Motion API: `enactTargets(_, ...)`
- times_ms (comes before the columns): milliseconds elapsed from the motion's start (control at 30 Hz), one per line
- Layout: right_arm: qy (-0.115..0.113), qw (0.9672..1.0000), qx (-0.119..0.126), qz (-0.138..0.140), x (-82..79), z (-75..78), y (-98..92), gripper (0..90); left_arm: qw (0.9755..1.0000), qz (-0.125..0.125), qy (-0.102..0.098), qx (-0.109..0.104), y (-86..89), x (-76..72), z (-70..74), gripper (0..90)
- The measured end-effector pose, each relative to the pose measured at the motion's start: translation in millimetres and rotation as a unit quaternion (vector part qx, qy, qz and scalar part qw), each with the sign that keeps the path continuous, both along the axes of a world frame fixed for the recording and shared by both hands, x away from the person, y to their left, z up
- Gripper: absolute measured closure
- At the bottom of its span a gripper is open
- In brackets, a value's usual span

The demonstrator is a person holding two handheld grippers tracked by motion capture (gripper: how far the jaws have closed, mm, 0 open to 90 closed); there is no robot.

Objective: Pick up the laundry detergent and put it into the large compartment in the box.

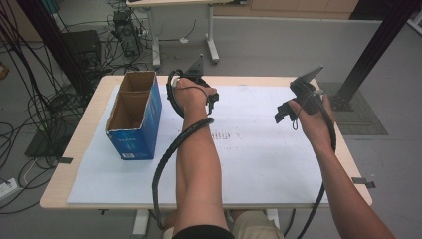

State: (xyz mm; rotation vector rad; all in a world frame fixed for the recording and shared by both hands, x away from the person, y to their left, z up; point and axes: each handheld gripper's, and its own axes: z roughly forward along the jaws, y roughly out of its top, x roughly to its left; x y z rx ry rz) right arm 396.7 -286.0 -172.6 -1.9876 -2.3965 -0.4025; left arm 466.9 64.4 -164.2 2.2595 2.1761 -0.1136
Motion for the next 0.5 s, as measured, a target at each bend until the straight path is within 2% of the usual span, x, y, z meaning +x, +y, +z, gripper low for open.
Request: enactTargets(500, -0.003, 1.0, -0.003, 0.003, -1.6, 0.5, 1.0, 11.0, 1.0, -0.005, -0.001, 0.004, -1.9, -2.4, -5.4, 6.6)
